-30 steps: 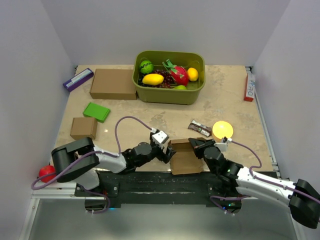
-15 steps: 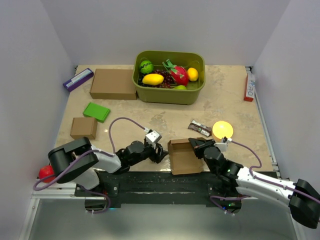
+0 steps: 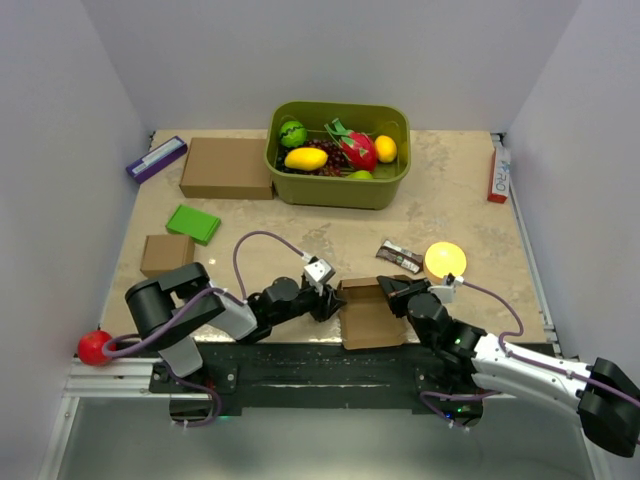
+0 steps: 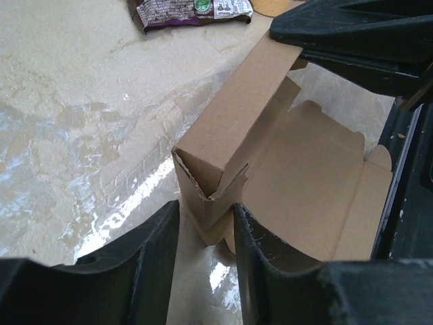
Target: Fold the paper box
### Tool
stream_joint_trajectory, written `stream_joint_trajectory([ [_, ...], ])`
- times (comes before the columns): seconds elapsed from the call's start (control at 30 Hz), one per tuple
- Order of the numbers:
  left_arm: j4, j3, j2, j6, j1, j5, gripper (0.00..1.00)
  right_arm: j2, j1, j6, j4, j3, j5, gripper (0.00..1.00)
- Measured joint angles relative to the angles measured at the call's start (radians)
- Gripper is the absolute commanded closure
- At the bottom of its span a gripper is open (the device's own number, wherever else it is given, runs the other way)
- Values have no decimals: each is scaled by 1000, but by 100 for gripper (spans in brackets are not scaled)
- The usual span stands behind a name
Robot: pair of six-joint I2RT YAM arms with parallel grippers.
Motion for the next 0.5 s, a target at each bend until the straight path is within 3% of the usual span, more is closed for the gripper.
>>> stream_joint_trajectory([
  [0.27, 7, 5, 14, -24, 0, 2, 69, 8, 0, 0, 7, 0, 0, 100],
  [0.5, -124, 90, 16, -50, -50, -124, 71, 19, -9, 0, 15, 0, 34, 100],
])
